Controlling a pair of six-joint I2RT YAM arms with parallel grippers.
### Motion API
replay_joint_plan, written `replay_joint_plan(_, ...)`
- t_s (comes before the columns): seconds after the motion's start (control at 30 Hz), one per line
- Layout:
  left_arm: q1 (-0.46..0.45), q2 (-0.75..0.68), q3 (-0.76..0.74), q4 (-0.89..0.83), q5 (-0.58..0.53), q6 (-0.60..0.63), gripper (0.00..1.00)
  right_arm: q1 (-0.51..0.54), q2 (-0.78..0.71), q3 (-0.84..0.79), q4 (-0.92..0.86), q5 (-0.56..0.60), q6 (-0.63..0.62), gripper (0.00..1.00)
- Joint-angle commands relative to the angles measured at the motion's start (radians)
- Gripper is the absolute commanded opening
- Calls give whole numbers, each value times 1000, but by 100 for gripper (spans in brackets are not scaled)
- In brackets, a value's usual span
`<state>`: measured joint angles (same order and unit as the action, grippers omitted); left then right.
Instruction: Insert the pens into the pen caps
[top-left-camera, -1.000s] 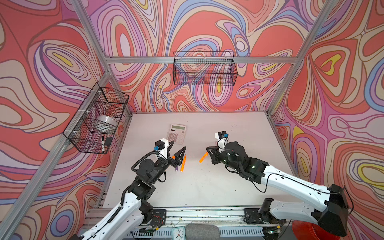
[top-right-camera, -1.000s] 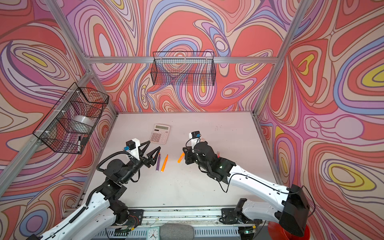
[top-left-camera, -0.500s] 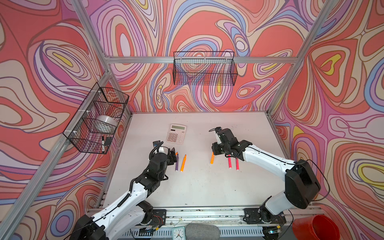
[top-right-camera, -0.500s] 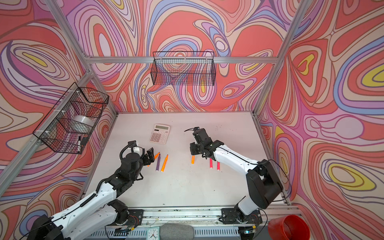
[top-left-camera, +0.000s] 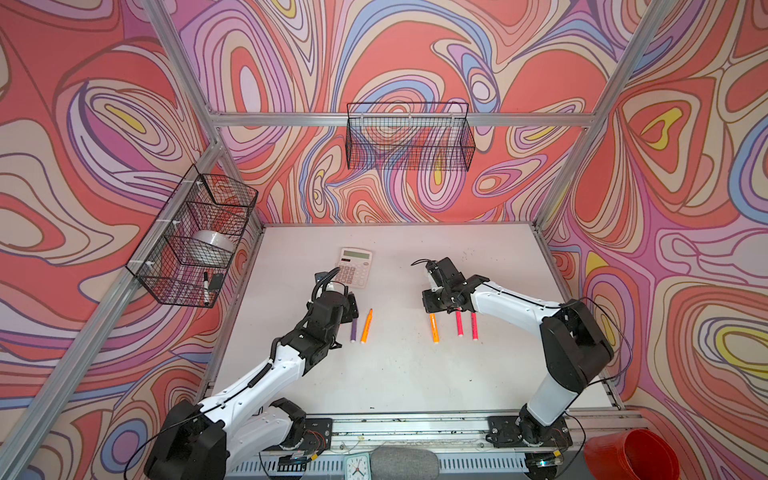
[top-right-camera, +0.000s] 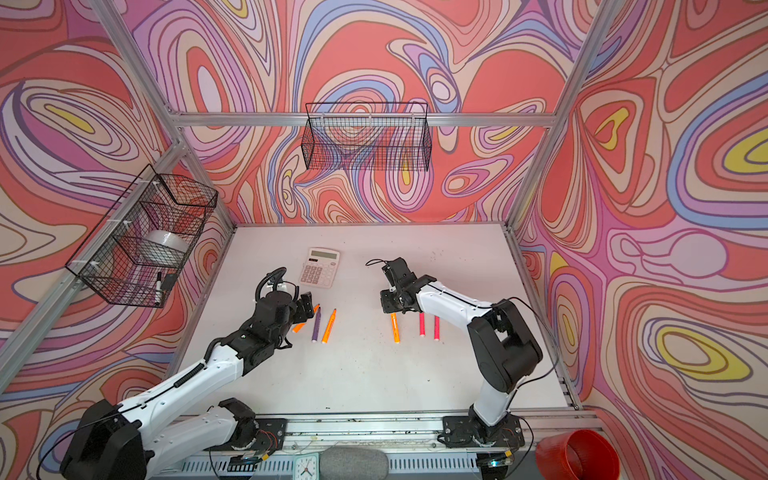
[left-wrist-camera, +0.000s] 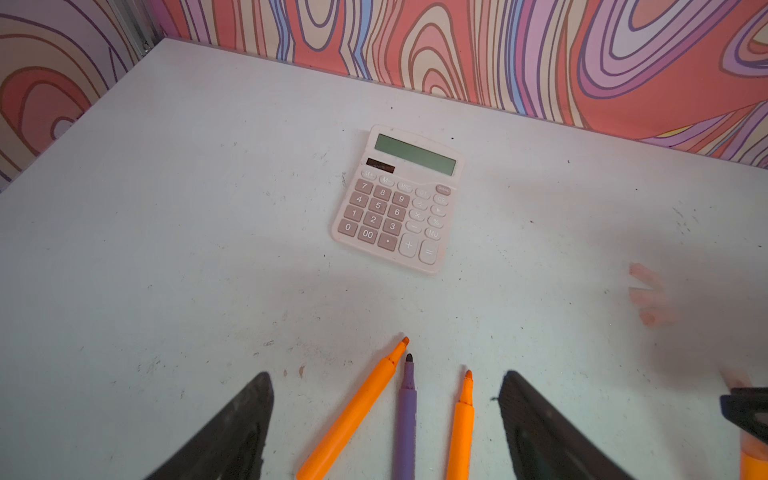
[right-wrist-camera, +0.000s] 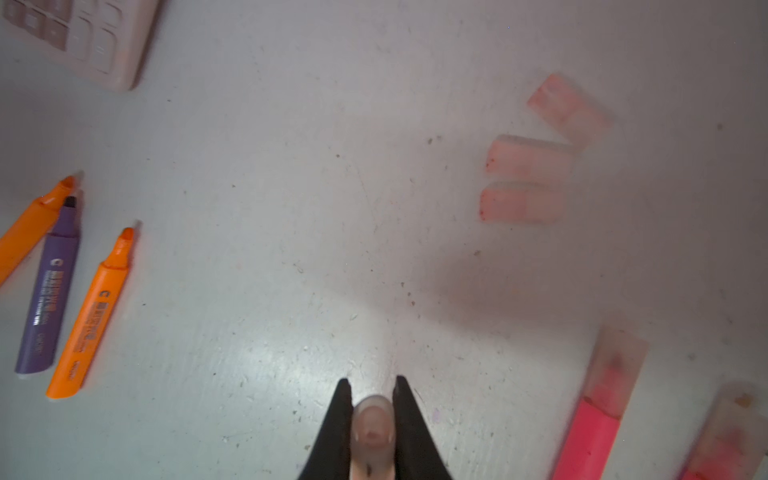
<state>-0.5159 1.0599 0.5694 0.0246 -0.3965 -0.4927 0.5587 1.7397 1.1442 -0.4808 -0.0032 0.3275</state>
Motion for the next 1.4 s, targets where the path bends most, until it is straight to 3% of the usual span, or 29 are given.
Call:
replay_joint_plan(0.0,4,1,25,-66,-8,-31,88,-28,26,-14,-31,57,14,0)
replay_joint_plan(0.4,4,14,32,-81,9,-47,89,-48,142,8,-60,156,12,0)
replay_joint_plan(0.67,4,36,71,-145,20,-52,91,-55,139,6,-59,192,15,22)
replay_joint_plan(0.93,-10,176,165,-265,193,-4,86,-55,1,-49,-12,187,21,54)
replay_joint_plan(1.07,-53,258,133,-281,265,34,77,-55,-93,-92,22,182,25,57)
replay_joint_plan(1.37,-122,449,232,-365,267,80,72,-55,-237,-204,154,195,53,56)
